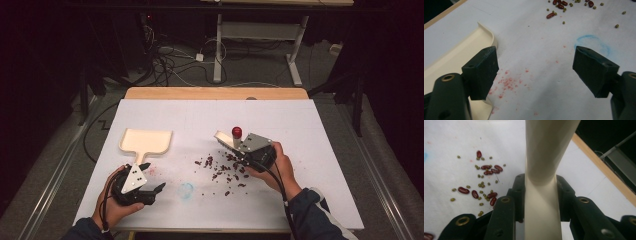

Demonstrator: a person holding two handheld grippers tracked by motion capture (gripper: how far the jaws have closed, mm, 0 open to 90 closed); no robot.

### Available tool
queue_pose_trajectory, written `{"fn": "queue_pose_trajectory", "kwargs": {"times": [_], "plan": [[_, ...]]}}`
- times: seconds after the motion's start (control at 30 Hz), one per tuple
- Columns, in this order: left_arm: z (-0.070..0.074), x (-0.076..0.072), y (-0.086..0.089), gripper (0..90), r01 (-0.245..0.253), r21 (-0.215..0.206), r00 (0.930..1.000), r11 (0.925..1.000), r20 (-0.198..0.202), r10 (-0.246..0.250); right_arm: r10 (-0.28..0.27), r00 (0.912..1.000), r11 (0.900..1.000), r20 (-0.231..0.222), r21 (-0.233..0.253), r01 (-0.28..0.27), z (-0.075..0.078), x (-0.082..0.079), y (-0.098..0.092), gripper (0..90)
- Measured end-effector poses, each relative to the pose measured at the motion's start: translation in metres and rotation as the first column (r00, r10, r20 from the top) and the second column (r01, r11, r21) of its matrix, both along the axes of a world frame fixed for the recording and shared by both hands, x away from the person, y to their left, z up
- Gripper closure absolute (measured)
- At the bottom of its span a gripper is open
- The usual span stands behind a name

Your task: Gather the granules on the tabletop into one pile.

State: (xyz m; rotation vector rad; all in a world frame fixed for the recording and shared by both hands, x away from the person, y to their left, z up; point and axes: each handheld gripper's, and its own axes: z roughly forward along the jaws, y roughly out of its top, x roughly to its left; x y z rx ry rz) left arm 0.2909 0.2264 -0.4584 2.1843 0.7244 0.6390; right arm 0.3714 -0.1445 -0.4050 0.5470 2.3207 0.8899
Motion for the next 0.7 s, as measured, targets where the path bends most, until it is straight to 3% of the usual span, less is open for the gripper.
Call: {"fn": "queue_pose_trajectory", "kwargs": {"times": [0.07, 0.1, 0.13, 0.17, 0.2, 0.3, 0.33, 0.37, 0.4, 0.43, 0.47, 0.5, 0.53, 0.57, 0.6, 0.63, 0.67, 0.7], "plan": [[0.001, 0.000, 0.001, 19.8, -0.004, -0.002, 1.0000, 1.0000, 0.003, 0.004, 0.026, 0.9997, 0.998, -0.002, 0.050, -0.026, 0.012, -0.012, -0.002, 67.8], [0.001, 0.000, 0.002, 19.8, -0.007, -0.004, 1.0000, 1.0000, 0.005, 0.007, 0.026, 0.9997, 0.998, -0.002, 0.050, -0.026, 0.012, -0.012, -0.002, 67.8], [0.002, -0.001, 0.002, 19.8, -0.009, -0.004, 0.9999, 0.9999, 0.009, 0.009, 0.064, 0.9975, 0.994, -0.028, 0.091, -0.061, 0.019, -0.022, -0.002, 67.8], [0.003, -0.001, 0.003, 19.8, -0.013, -0.007, 0.9998, 0.9999, 0.013, 0.013, 0.064, 0.9975, 0.994, -0.028, 0.091, -0.061, 0.019, -0.022, -0.002, 67.8], [0.004, -0.002, 0.004, 19.7, -0.019, -0.008, 0.9996, 0.9998, 0.019, 0.019, 0.120, 0.9908, 0.985, -0.063, 0.131, -0.111, 0.024, -0.034, 0.000, 67.8], [0.008, -0.003, 0.010, 19.7, -0.040, -0.027, 0.9984, 0.9988, 0.040, 0.041, 0.201, 0.9732, 0.968, -0.112, 0.174, -0.180, 0.025, -0.053, 0.005, 67.8], [0.009, -0.003, 0.012, 19.7, -0.048, -0.031, 0.9978, 0.9984, 0.044, 0.049, 0.232, 0.9638, 0.961, -0.132, 0.187, -0.205, 0.025, -0.058, 0.007, 67.8], [0.010, -0.003, 0.014, 19.7, -0.055, -0.036, 0.9972, 0.9978, 0.048, 0.057, 0.232, 0.9638, 0.961, -0.132, 0.187, -0.205, 0.025, -0.058, 0.007, 67.8], [0.011, -0.003, 0.016, 19.2, -0.061, -0.038, 0.9968, 0.9974, 0.050, 0.063, 0.284, 0.9418, 0.944, -0.180, 0.222, -0.242, 0.020, -0.068, 0.013, 67.8], [0.012, -0.003, 0.018, 19.2, -0.068, -0.040, 0.9961, 0.9969, 0.053, 0.070, 0.284, 0.9418, 0.944, -0.180, 0.222, -0.242, 0.020, -0.068, 0.013, 67.8], [0.013, -0.003, 0.019, 19.0, -0.073, -0.047, 0.9950, 0.9962, 0.066, 0.076, 0.323, 0.9189, 0.933, -0.226, 0.238, -0.270, 0.012, -0.075, 0.021, 67.8], [0.013, -0.002, 0.021, 19.0, -0.081, -0.059, 0.9940, 0.9950, 0.068, 0.085, 0.323, 0.9189, 0.933, -0.226, 0.238, -0.270, 0.012, -0.075, 0.021, 67.8], [0.014, -0.002, 0.022, 18.4, -0.087, -0.061, 0.9932, 0.9943, 0.072, 0.091, 0.336, 0.9096, 0.930, -0.244, 0.241, -0.279, 0.008, -0.077, 0.026, 67.8], [0.014, -0.002, 0.023, 18.1, -0.092, -0.065, 0.9927, 0.9937, 0.073, 0.096, 0.357, 0.8882, 0.923, -0.289, 0.252, -0.289, -0.002, -0.077, 0.034, 67.9], [0.014, -0.002, 0.023, 18.1, -0.094, -0.067, 0.9925, 0.9933, 0.073, 0.099, 0.357, 0.8882, 0.923, -0.289, 0.252, -0.289, -0.002, -0.077, 0.034, 67.9], [0.014, -0.002, 0.023, 18.1, -0.093, -0.066, 0.9925, 0.9935, 0.073, 0.098, 0.359, 0.8819, 0.925, -0.306, 0.246, -0.291, -0.007, -0.077, 0.038, 67.8], [0.013, -0.002, 0.022, 18.1, -0.090, -0.064, 0.9931, 0.9938, 0.069, 0.095, 0.363, 0.8675, 0.923, -0.340, 0.261, -0.284, -0.015, -0.074, 0.042, 67.8], [0.013, -0.002, 0.022, 18.1, -0.088, -0.058, 0.9933, 0.9944, 0.070, 0.092, 0.363, 0.8675, 0.923, -0.340, 0.261, -0.284, -0.015, -0.074, 0.042, 67.8]]}}
